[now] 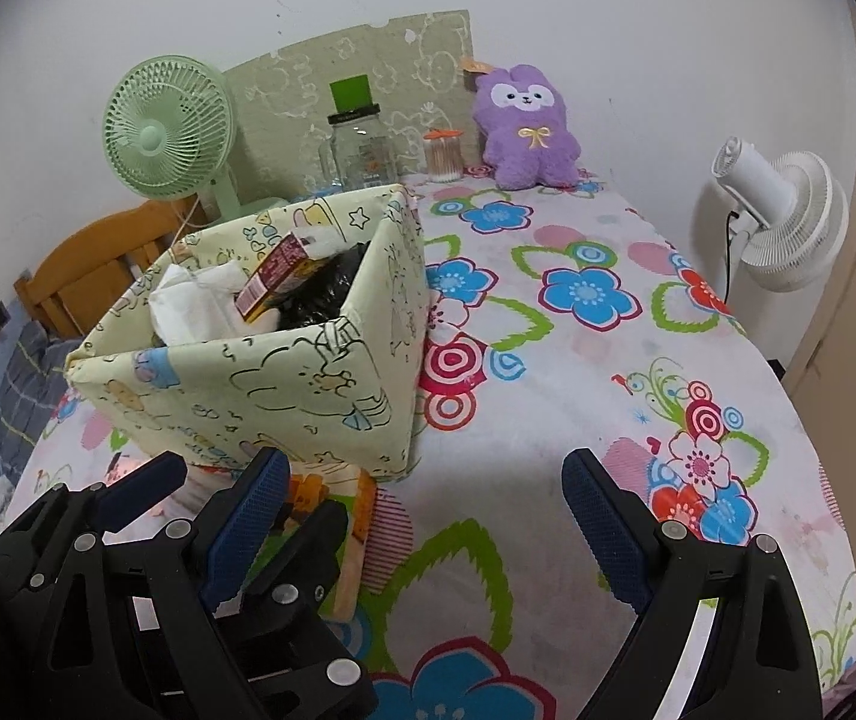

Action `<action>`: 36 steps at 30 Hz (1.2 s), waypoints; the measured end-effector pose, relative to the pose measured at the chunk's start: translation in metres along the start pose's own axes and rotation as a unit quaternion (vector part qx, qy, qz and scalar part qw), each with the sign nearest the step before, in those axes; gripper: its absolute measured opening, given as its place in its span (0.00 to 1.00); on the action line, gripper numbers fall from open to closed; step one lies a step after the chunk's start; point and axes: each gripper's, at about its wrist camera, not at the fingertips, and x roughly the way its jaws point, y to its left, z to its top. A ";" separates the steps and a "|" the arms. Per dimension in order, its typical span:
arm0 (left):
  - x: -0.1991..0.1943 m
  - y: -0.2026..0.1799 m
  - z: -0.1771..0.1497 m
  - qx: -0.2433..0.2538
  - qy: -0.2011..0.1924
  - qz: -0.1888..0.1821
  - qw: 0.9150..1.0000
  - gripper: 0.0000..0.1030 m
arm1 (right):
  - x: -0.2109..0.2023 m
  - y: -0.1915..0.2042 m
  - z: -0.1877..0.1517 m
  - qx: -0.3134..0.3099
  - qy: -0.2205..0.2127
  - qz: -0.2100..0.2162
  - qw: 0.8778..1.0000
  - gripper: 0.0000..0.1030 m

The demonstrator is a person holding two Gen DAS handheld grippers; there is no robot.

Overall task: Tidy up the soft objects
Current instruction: 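Reach both tools toward the clear plastic tube pack and green tissue pack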

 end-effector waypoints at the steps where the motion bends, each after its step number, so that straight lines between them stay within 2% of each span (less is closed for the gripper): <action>1: 0.001 0.000 0.000 0.000 0.001 -0.001 1.000 0.77 | 0.001 0.000 0.000 0.001 0.001 -0.001 1.000 0.92; 4: 0.005 0.003 0.001 -0.003 0.006 -0.006 1.000 0.63 | 0.006 0.001 0.001 0.003 0.006 -0.001 1.000 0.92; 6: 0.006 0.005 0.000 -0.005 0.009 -0.006 1.000 0.49 | 0.010 0.003 0.000 0.003 0.012 0.000 1.000 0.92; 8: 0.008 0.007 -0.001 -0.007 0.016 -0.013 1.000 0.40 | 0.013 0.005 -0.001 0.004 0.017 0.004 1.000 0.92; 14: 0.005 0.018 -0.007 -0.020 0.023 -0.014 0.999 0.33 | 0.015 0.015 -0.005 -0.001 0.025 0.011 1.000 0.92; 22: -0.010 0.030 -0.024 -0.025 0.029 -0.006 0.999 0.33 | 0.015 0.031 -0.017 -0.012 0.037 0.020 0.999 0.92; 29: -0.016 0.043 -0.036 -0.031 0.034 0.018 0.999 0.39 | 0.017 0.048 -0.030 -0.026 0.048 0.030 0.998 0.92; 31: -0.017 0.046 -0.037 -0.036 0.035 0.027 0.998 0.46 | 0.017 0.051 -0.032 -0.028 0.049 0.031 0.998 0.92; 33: -0.018 0.050 -0.039 -0.042 0.035 0.034 0.998 0.57 | 0.017 0.054 -0.033 -0.031 0.051 0.033 0.998 0.92; 36: -0.017 0.053 -0.042 -0.048 0.040 0.042 0.997 0.61 | 0.020 0.057 -0.034 -0.035 0.054 0.032 0.997 0.92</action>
